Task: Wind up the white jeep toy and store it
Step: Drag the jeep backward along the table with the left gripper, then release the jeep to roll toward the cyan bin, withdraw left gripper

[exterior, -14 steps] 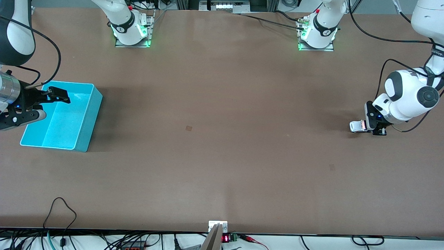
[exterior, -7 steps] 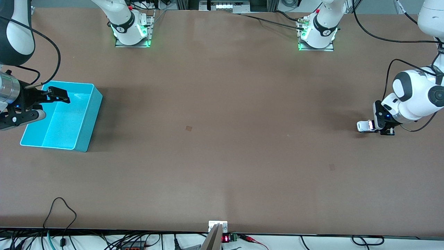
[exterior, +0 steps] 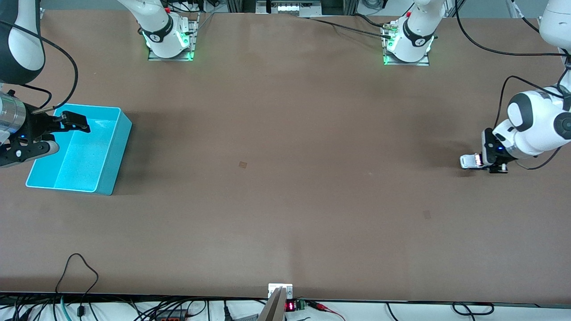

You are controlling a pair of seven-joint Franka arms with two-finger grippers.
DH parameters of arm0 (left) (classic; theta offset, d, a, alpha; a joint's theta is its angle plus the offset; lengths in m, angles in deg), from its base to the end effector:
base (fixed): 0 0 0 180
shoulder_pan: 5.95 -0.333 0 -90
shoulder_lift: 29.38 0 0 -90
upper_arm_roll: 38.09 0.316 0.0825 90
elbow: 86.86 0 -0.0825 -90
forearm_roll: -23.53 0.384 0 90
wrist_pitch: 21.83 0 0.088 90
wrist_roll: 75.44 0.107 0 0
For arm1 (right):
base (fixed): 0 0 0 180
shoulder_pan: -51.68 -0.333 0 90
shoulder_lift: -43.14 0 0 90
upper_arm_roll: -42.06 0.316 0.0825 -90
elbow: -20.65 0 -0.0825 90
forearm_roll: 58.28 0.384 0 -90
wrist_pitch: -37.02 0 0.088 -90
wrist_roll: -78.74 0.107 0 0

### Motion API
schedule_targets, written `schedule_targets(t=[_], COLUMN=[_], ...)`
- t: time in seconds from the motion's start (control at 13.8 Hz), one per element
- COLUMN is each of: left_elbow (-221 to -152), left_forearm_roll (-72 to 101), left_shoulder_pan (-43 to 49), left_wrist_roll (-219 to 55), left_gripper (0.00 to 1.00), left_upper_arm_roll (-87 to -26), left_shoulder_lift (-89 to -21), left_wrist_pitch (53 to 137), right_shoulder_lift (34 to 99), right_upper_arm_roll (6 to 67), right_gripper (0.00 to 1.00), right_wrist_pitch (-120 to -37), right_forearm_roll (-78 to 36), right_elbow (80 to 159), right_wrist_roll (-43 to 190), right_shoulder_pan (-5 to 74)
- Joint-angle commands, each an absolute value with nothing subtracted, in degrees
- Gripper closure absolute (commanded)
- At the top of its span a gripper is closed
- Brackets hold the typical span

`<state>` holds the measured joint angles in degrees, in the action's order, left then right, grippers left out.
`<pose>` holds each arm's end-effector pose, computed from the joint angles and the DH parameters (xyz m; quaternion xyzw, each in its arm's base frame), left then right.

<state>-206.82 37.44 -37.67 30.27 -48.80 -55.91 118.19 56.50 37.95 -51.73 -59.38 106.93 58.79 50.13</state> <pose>0.5344 0.2049 0.1925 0.6747 -0.7358 -0.0497 0.0297 0.6113 -0.0252 0.5171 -0.9838 -0.1513 0.0963 0.0009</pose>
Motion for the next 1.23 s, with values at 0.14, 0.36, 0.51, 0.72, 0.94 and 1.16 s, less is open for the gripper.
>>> schedule_targets(t=[0.14,0.36,0.51,0.72,0.94,1.16], left_elbow=[-200.43,-199.1,-199.1,-199.1,-199.1,-199.18], left_forearm_roll=[38.56,36.46,34.43,32.59,28.63,28.54], left_shoulder_pan=[-38.74,-38.56,-37.95,-34.88,-30.14,-25.22], left_wrist_roll=[31.08,30.65,30.73,30.29,27.24,17.23], left_gripper=[0.0,0.0,0.0,0.0,0.0,0.0], left_upper_arm_roll=[-56.79,-59.7,-60.06,-60.06,-59.97,-59.97], left_shoulder_lift=[-48.91,-46.0,-45.03,-44.68,-44.85,-45.12], left_wrist_pitch=[101.07,98.06,98.14,98.23,98.76,98.67], right_shoulder_lift=[56.33,56.33,56.33,56.24,56.15,56.15], right_upper_arm_roll=[38.02,38.02,38.02,38.02,38.02,38.02], right_gripper=[0.0,0.0,0.0,0.0,0.0,0.0], right_wrist_pitch=[-51.05,-50.78,-50.78,-50.78,-50.87,-51.31], right_forearm_roll=[-59.6,-59.69,-59.69,-59.78,-59.78,-59.6], right_elbow=[106.52,106.61,106.61,106.52,106.61,106.52], right_wrist_roll=[59.58,59.41,59.32,59.67,59.67,59.67], right_shoulder_pan=[50.1,50.1,50.19,50.1,50.19,50.1])
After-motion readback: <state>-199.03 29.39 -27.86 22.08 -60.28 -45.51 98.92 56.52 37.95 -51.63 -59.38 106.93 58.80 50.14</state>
